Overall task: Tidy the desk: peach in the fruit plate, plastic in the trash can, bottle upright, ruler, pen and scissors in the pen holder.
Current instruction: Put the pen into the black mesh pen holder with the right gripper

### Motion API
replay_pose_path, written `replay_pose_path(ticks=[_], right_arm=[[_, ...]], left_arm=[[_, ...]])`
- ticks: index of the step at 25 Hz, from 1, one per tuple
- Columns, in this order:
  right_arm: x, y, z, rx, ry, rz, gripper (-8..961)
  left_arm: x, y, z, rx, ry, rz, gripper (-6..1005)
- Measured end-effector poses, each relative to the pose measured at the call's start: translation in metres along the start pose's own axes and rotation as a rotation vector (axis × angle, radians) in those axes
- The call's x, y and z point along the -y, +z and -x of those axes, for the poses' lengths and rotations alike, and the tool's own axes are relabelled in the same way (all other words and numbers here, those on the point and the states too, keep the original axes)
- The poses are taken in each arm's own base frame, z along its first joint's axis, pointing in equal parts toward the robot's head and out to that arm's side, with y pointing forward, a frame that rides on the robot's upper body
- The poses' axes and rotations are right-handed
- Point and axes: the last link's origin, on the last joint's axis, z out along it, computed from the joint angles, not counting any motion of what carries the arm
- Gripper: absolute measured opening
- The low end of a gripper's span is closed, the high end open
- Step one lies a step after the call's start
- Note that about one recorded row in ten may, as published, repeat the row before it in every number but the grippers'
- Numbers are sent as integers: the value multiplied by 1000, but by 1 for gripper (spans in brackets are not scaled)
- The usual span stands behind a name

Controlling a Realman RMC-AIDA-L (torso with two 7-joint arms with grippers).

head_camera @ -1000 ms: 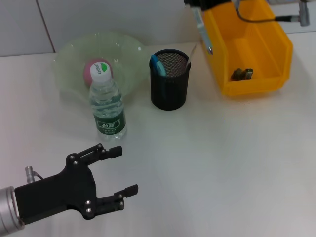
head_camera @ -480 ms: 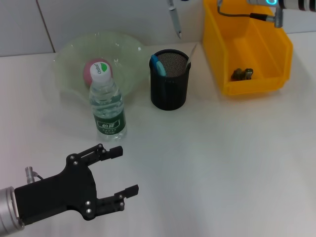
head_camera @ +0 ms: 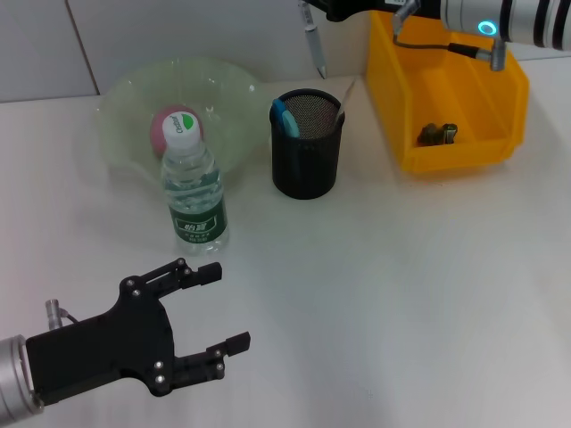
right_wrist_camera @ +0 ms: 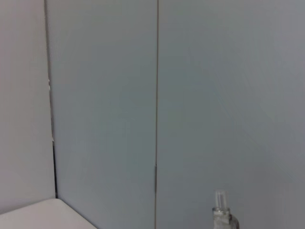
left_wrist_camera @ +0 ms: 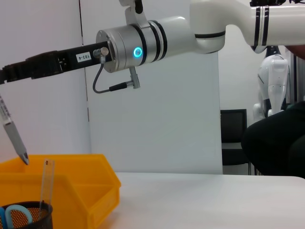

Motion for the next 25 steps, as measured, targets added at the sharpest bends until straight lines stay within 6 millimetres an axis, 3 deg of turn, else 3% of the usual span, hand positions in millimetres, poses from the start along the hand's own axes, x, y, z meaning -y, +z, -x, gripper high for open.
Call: replay_pose_path(ticks=[25], right_arm=[[-3,6,-40,110,-53,19,177]], left_arm=[[0,0,0,-2,-13,2,802]])
